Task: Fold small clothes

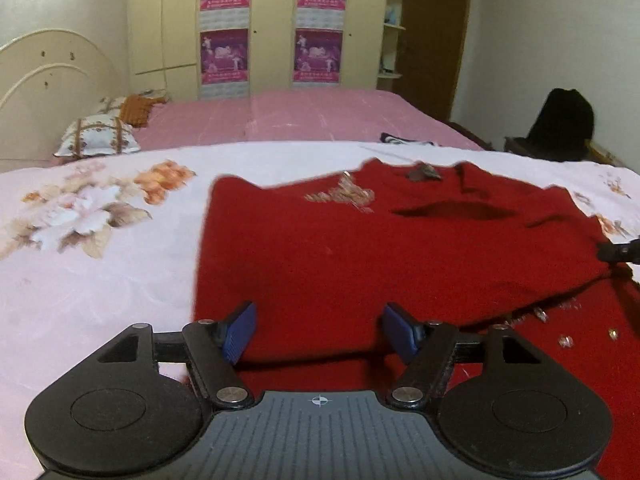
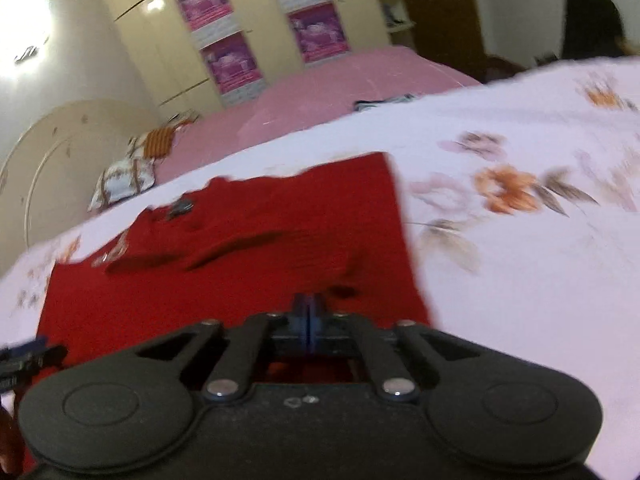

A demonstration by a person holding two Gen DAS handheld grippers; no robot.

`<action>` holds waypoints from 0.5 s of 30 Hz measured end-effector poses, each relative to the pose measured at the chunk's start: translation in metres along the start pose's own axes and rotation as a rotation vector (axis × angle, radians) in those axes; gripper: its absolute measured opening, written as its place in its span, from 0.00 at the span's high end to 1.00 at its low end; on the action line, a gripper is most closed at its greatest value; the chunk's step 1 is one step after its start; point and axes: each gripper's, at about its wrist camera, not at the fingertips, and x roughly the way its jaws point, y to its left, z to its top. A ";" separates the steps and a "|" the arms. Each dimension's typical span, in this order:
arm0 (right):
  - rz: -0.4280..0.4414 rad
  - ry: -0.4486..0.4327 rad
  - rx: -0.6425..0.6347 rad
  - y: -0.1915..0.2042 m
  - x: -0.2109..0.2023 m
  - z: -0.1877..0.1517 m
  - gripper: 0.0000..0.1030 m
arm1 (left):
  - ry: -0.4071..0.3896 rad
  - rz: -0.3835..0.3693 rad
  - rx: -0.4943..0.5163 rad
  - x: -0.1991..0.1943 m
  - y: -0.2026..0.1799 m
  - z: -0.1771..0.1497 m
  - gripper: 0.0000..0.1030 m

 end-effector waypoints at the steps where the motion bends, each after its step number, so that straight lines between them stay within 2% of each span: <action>1: -0.004 -0.004 0.006 -0.005 -0.003 0.004 0.98 | -0.020 0.004 -0.012 -0.001 0.004 0.004 0.32; 3: 0.009 -0.042 0.012 -0.005 -0.009 0.011 0.82 | -0.049 -0.002 -0.051 0.005 0.011 0.017 0.32; 7: 0.043 -0.079 0.010 0.004 0.000 0.025 0.82 | -0.073 0.020 -0.026 0.028 0.012 0.045 0.32; 10: 0.022 -0.069 -0.072 0.015 0.017 0.029 0.83 | -0.049 0.009 -0.034 0.053 0.014 0.057 0.32; 12: 0.010 -0.059 -0.108 0.017 0.028 0.027 0.84 | -0.011 0.015 -0.035 0.073 0.018 0.059 0.32; 13: 0.002 -0.059 -0.124 0.017 0.030 0.024 0.85 | 0.035 0.032 -0.026 0.086 0.020 0.054 0.32; 14: -0.008 -0.070 -0.149 0.017 0.033 0.021 0.85 | 0.006 0.031 -0.010 0.088 0.020 0.049 0.28; 15: -0.013 -0.079 -0.166 0.018 0.034 0.019 0.85 | 0.003 0.031 0.000 0.089 0.019 0.048 0.27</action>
